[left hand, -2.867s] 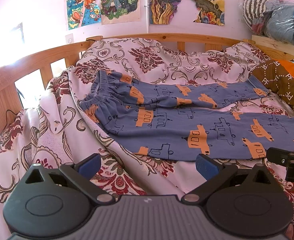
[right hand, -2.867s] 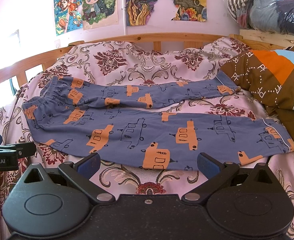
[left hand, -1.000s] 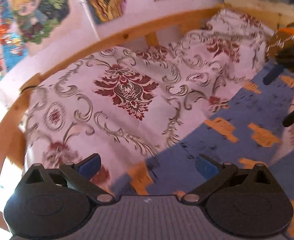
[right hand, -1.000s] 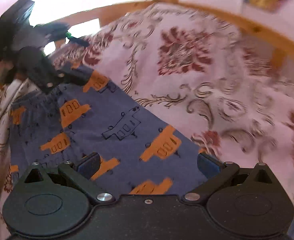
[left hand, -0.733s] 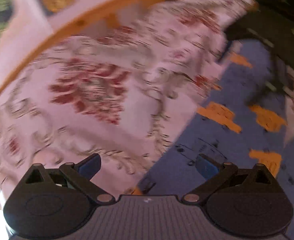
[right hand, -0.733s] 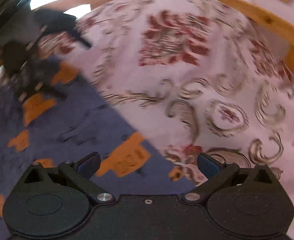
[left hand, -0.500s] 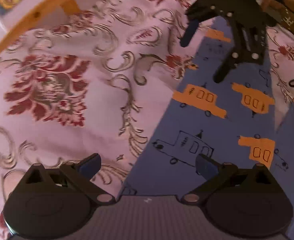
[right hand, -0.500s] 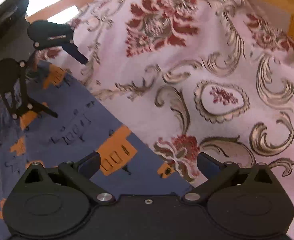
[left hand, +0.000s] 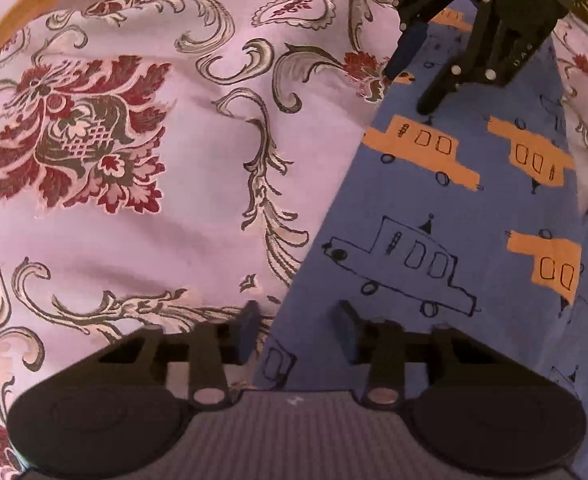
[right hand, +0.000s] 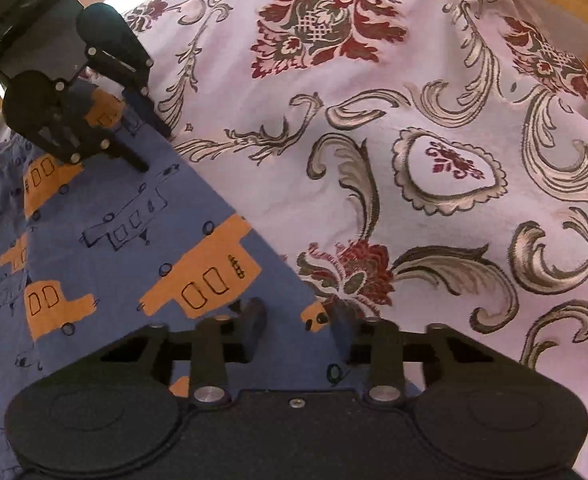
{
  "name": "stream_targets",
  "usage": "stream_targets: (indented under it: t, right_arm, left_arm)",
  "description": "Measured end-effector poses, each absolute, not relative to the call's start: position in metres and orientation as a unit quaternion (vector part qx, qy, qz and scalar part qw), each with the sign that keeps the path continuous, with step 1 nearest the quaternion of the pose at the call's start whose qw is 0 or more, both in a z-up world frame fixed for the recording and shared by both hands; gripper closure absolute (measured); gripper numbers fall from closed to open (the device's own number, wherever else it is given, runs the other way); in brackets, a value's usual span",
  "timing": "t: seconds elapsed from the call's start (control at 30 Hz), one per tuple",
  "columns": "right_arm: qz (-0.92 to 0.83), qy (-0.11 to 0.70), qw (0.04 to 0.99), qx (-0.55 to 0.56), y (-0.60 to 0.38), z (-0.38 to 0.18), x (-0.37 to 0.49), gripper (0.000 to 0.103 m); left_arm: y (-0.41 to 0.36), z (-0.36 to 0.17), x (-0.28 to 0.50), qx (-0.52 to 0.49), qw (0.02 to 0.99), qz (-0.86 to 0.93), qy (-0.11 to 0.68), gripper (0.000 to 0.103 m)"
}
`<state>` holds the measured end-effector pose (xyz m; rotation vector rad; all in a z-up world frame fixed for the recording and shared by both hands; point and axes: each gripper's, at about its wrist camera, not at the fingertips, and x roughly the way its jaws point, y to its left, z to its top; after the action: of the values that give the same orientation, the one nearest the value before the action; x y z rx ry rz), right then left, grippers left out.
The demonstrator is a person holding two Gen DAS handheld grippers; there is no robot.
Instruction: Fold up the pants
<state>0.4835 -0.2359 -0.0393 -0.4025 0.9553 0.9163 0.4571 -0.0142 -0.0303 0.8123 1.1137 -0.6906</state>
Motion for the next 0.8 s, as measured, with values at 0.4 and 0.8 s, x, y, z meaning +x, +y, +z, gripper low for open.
stream_targets:
  t: [0.4,0.8]
  right_arm:
    - [0.383,0.399,0.810,-0.195,-0.237,-0.038,0.458,0.098]
    - [0.353,0.357,0.839,-0.208,-0.235,-0.033,0.448,0.101]
  left_arm:
    - [-0.022,-0.028,0.434,0.385,0.760,-0.223,0.473,0.101]
    - [-0.019,-0.016,0.433,0.358,0.806,-0.186,0.432,0.102]
